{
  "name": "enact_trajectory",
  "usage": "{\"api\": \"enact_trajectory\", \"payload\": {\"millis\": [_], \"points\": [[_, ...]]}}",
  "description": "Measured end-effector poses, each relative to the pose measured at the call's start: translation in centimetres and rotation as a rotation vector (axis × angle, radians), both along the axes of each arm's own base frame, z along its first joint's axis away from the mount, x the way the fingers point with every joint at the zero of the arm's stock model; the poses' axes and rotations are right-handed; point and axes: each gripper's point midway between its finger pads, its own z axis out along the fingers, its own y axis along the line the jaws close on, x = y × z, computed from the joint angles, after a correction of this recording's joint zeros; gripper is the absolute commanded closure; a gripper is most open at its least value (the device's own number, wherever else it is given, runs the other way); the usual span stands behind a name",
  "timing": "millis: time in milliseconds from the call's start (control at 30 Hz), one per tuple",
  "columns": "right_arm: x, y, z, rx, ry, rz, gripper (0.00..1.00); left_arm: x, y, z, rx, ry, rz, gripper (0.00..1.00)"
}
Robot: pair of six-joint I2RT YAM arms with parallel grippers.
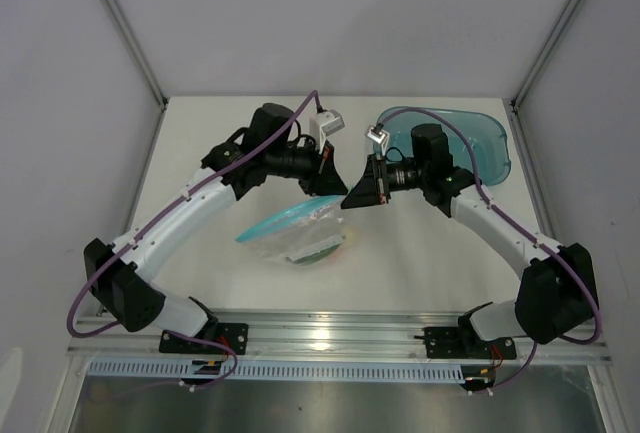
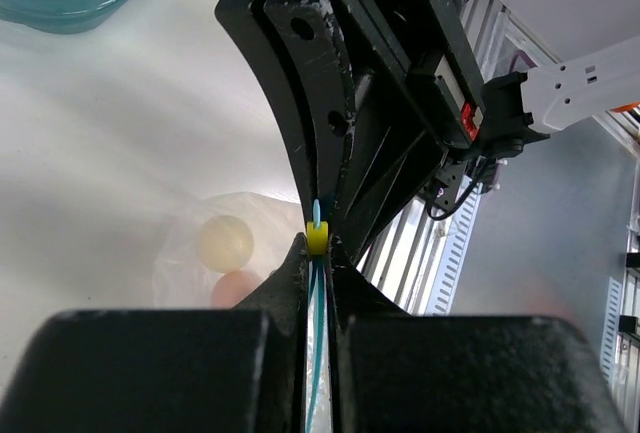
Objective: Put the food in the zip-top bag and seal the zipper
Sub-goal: Zip the zipper food storage bag at the center of the board.
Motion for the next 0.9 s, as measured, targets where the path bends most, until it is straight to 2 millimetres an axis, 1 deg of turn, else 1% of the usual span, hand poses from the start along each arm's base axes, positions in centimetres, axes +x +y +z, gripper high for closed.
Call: {"api": "enact_trajectory", "payload": {"millis": [367,633,733,767,900], "points": [[0.5,-0.9,-0.2,0.016,0.02,-0.06,1.0,0.0,0.0,-1.5,0.009,0.013,0.0,0.99],[0.1,-1.1,0.0,0.026,0.011,-0.029,0.99,-0.3,0.1,-1.4,0.005,0.01,-0.005,0.99],[0.1,-1.0,0.2,0.015,0.003,-0.005,0.87,-0.5,0.2,-1.4,0.007,0.017,-0.009,1.0],[0.2,-1.1,0.3,0.013,-0.003,0.001,0.79,-0.6,0.2,-1.5,0.011,0.022,-0.009,0.99],[0.4,-1.2,0.9,0.009,-0.037,0.018,0.77,-0.8,0.5,-1.6,0.02,0.031,-0.01,0.99]]}}
